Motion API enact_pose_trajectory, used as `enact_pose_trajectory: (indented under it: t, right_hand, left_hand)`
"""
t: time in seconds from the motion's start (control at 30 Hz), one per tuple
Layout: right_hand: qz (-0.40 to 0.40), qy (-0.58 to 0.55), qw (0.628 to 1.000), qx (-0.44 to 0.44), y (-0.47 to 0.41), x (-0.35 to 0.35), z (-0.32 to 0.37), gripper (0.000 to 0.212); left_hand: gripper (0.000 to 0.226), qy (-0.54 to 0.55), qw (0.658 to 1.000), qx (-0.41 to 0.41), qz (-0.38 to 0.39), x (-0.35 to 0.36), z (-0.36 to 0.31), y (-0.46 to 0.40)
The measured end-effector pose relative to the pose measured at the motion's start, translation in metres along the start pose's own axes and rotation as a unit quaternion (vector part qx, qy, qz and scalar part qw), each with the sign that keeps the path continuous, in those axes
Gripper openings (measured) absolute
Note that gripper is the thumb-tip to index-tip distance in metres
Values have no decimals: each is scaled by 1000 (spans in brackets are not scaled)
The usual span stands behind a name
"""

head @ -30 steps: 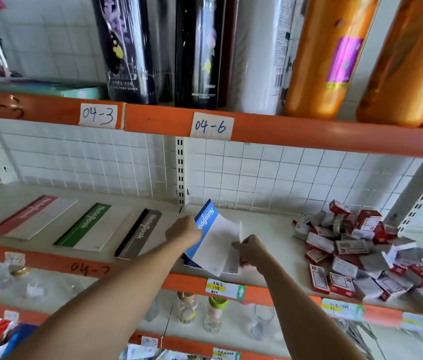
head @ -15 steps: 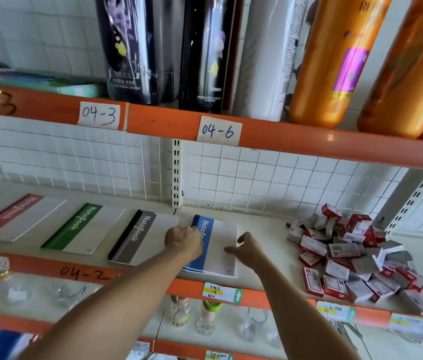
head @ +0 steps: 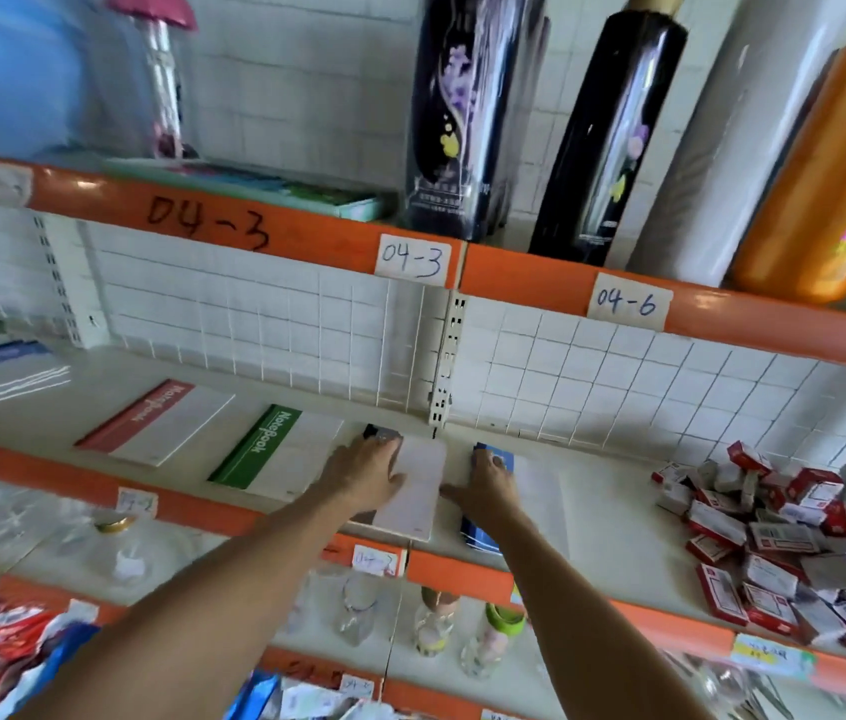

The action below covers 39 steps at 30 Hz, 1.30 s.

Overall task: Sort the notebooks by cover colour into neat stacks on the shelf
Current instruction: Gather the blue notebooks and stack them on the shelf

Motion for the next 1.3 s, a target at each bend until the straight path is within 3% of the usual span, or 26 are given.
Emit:
enact_pose_trajectory:
  t: [0.1,0.3,0.43,0.63,0.8,1.3]
  right_hand:
    - [-6,-1,999,-37,10,26,52,73]
    - [16,74,993,-90,32,90,157,81]
    - [32,90,987,-128,52,130,222,73]
    - [52,79,983,-157,76,190,309,72]
    - [72,84,975,-190,93,233,368,72]
    - [105,73,958,-257,43,343,536,66]
  left_hand:
    - [40,-12,1000,-10,0,-19,48,16]
    - [51,-33,997,-68,28,-51,164,59]
    - [45,-52,993,-99,29,-70,238,93]
    - [56,-57,987,-149,29,-97,333,144]
    - [51,-78,982,-169,38,-112,396,174]
    - [50,-106,963,-248,19,-161,580,172]
Point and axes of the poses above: each hand's wrist, its own y-axis away from the middle knuckle, its own x-axis out of the palm, z = x × y, the point moved 9 cm from there along -y, towards the middle knuckle, and after that the axes turned 3 degrees about x, right-handed, at the moved point
